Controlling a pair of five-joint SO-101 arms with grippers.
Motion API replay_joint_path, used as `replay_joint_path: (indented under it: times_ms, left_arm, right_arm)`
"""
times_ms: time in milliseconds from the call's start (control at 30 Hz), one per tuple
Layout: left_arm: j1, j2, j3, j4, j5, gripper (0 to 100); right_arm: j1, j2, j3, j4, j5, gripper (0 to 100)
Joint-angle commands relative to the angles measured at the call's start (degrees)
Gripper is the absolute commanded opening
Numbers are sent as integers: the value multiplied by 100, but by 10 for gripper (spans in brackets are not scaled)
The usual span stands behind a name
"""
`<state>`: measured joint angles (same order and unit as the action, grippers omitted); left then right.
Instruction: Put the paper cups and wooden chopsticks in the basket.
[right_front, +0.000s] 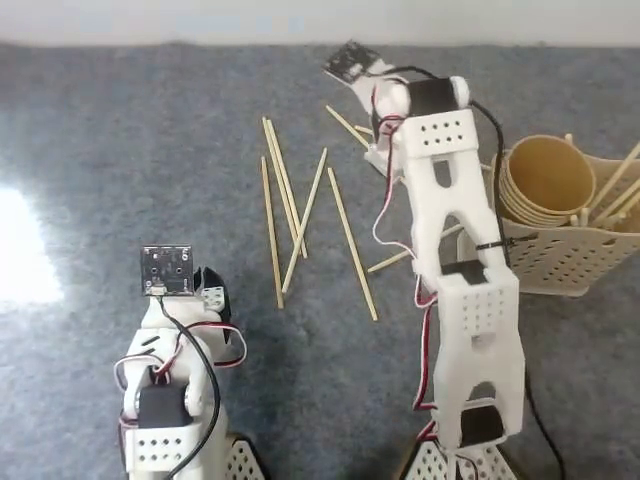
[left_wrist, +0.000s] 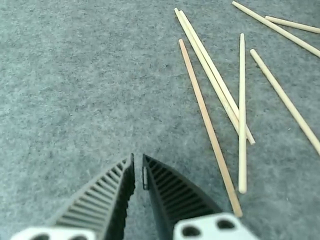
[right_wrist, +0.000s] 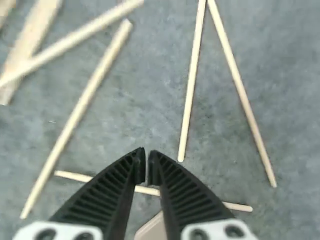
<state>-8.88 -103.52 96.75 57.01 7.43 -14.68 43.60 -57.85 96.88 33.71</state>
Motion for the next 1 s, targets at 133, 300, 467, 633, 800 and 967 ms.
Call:
replay_joint_path:
  times_ms: [133,300,467,633,800,967]
  left_arm:
    - [-9,-70,-31,-105,-97,22]
    - [-9,-70,-31,-105,-97,22]
    - [-9,-70,-31,-105,-97,22]
    - [-9,-70,-31,-105,-97,22]
    - [-9,-70,-31,-105,-97,22]
    - [-9,-70,-31,-105,-97,22]
  right_arm:
    - [400,1262,-1125,31,352,160]
    - [382,2044,-1837,13,765,133]
    - [418,2703,-2760,-154,993,129]
    - [505,3055,-3182,-224,1002,129]
    - [497,3345,-3209,-224,1187,128]
    - [558,3565,-3226,-233,1345,128]
